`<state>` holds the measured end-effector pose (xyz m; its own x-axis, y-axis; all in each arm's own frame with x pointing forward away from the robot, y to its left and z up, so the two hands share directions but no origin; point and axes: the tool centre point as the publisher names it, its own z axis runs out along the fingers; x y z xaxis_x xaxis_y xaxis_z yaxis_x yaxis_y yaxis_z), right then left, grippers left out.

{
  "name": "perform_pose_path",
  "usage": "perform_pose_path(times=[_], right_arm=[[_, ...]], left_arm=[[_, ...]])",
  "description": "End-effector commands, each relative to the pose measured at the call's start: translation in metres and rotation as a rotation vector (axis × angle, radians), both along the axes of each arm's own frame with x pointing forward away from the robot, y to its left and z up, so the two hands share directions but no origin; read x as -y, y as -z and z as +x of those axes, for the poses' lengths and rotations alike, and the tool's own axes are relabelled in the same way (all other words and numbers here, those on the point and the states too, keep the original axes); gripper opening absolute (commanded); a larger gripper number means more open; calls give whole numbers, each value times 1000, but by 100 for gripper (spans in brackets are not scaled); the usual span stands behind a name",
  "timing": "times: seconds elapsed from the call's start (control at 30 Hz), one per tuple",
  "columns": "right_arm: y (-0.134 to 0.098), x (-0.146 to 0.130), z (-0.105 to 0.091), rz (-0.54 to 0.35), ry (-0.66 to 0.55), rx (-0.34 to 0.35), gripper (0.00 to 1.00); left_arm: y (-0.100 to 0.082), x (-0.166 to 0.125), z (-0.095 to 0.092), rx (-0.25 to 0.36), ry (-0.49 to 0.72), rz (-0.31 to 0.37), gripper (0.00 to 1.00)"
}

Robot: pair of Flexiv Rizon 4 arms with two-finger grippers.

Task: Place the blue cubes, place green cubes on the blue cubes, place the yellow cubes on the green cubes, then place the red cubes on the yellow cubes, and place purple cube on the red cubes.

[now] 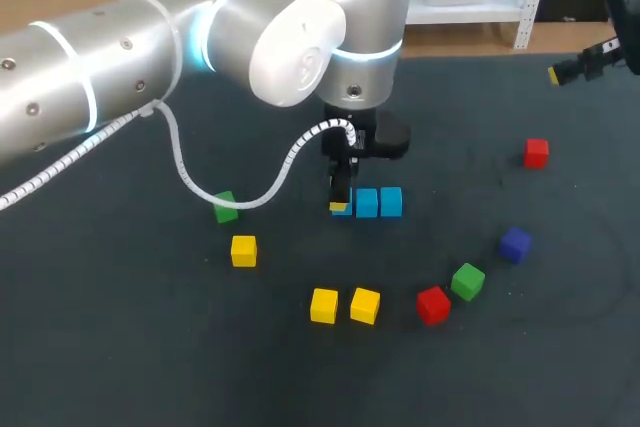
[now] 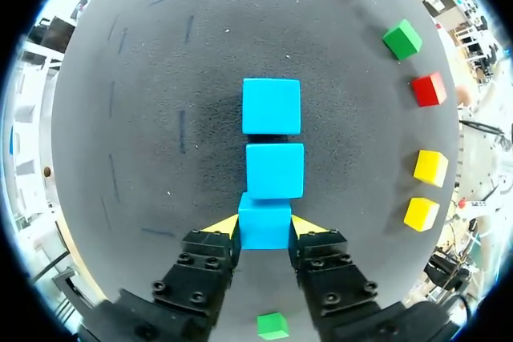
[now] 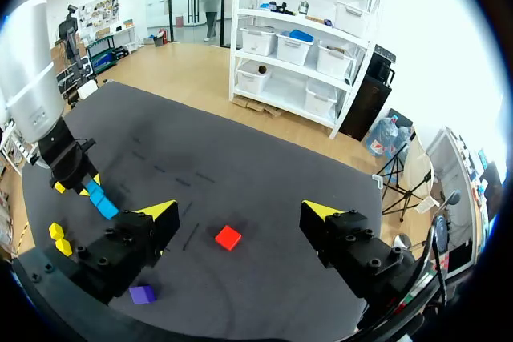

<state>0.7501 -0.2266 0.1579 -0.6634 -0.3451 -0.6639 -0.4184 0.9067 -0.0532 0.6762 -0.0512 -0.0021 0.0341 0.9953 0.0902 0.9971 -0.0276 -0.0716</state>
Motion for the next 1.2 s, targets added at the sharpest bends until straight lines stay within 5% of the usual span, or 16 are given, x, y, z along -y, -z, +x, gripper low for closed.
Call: perform_pose_path(times=[0.03,0.13,0.23,0.37,0.53,1.2], right_arm=[[2,-1,-1,-2,7,10,100],[2,-1,-1,-2,7,10,100],[2,-1,-1,-2,7,10,100],[2,-1,-1,-2,7,10,100],[2,-1,-1,-2,7,10,100],[2,-1,-1,-2,7,10,100]], left_arm=[[2,1,2,-4,1,4,0],[2,1,2,-6,6,8,0],[2,1,2,-8,10,10,44],[3,1,2,-10,9,14,58],[1,0,1,-11,10,10,100],[-42,-40,-7,4,-76,-13,100]])
